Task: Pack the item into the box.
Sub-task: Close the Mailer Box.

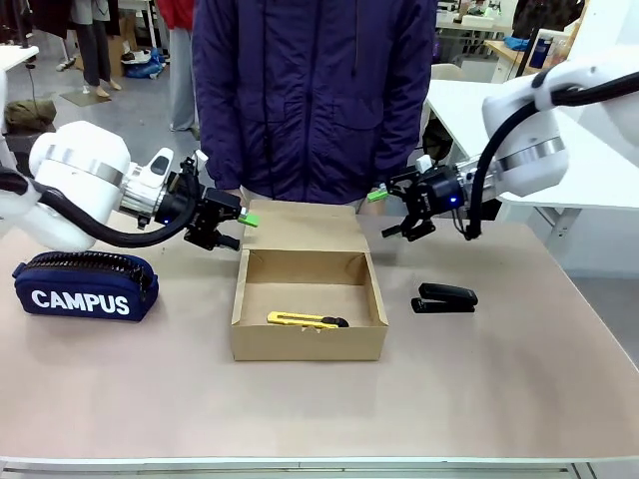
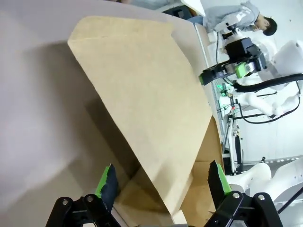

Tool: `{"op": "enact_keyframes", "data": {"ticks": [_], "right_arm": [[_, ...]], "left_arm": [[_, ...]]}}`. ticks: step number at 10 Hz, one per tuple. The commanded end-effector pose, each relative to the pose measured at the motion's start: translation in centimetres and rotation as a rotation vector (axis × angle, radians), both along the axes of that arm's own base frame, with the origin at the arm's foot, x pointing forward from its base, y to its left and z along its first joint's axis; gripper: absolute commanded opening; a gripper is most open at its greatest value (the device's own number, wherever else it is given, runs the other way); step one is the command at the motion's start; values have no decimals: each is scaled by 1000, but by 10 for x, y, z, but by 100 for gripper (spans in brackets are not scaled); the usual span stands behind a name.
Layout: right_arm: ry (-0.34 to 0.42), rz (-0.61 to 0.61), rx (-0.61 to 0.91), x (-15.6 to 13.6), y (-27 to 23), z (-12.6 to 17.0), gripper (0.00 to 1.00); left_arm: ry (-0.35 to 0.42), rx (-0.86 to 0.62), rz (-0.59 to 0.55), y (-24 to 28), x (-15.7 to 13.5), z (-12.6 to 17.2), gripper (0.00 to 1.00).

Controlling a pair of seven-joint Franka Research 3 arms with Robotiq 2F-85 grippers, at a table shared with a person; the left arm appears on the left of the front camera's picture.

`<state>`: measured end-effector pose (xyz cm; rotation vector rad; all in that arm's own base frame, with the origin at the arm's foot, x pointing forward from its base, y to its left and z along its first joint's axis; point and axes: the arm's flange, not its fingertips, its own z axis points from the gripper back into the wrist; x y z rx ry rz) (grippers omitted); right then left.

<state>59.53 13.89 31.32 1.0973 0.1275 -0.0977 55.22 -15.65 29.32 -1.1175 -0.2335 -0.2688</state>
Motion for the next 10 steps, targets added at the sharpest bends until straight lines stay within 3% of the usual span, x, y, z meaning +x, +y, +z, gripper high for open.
{"op": "enact_keyframes", "data": {"ticks": [1,6,7,8,9,10], "right_arm": [[87,28,-8,25,16,-11,100],[163,133,127,35,28,-37,100],[163,150,159,32,27,-38,100],[167,148,161,31,26,-38,80],[165,146,157,30,25,-38,80],[162,144,151,30,25,-38,60]], "left_arm": [[45,-33,10,-7,18,-4,100],[7,-184,-40,-16,28,-12,100],[15,-194,-20,-16,29,-12,92],[34,-192,1,-14,31,-13,81],[30,-200,7,-11,31,-13,73],[23,-203,7,-10,30,-12,62]]}}
